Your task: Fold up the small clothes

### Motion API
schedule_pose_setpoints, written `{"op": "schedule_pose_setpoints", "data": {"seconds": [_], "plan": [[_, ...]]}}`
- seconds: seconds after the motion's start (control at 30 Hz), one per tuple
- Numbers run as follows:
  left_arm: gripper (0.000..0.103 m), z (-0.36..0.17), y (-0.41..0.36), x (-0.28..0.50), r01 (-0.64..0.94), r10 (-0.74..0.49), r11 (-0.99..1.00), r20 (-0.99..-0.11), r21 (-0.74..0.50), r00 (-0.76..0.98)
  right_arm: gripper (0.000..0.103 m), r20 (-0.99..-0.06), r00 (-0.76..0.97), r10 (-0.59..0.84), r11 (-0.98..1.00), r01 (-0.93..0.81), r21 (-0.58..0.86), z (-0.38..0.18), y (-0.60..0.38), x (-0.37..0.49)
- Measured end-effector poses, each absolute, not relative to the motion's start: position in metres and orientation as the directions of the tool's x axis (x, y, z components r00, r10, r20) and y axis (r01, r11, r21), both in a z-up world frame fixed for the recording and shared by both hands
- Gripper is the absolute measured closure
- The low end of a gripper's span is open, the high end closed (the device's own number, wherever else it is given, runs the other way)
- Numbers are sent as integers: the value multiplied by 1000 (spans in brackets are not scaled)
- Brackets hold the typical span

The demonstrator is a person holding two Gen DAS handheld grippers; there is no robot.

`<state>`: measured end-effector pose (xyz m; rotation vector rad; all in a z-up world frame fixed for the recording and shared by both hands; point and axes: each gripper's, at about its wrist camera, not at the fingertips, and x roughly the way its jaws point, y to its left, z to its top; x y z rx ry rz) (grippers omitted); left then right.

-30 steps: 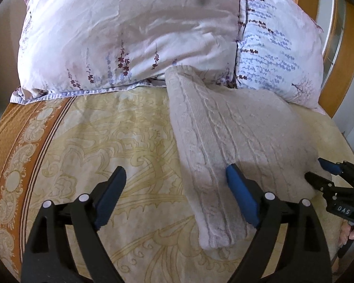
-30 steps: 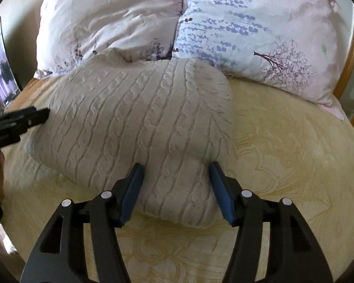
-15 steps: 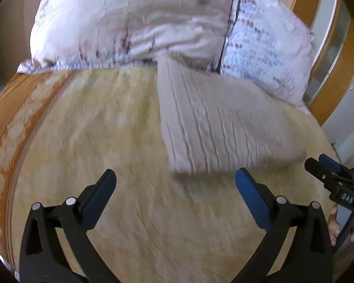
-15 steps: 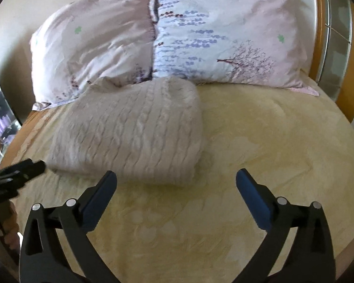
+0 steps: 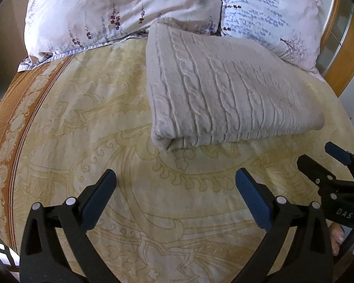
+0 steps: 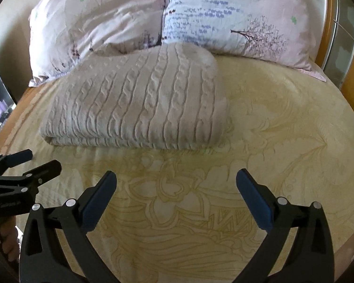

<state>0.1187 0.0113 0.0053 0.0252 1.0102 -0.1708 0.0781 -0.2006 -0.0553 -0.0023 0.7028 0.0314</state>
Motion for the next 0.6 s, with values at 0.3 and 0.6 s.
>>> {"op": "schedule_pose_setpoints", "data": {"seconds": [0.3, 0.6], "plan": [[2, -1, 8, 121, 148, -97, 989, -859, -25, 502, 1, -680, 733, -29, 1000, 17, -25, -62, -201, 86], [2, -3, 5, 122, 131, -51, 991, -860, 19, 508, 1, -695, 718, -33, 999, 22, -25, -62, -203, 89]]}}
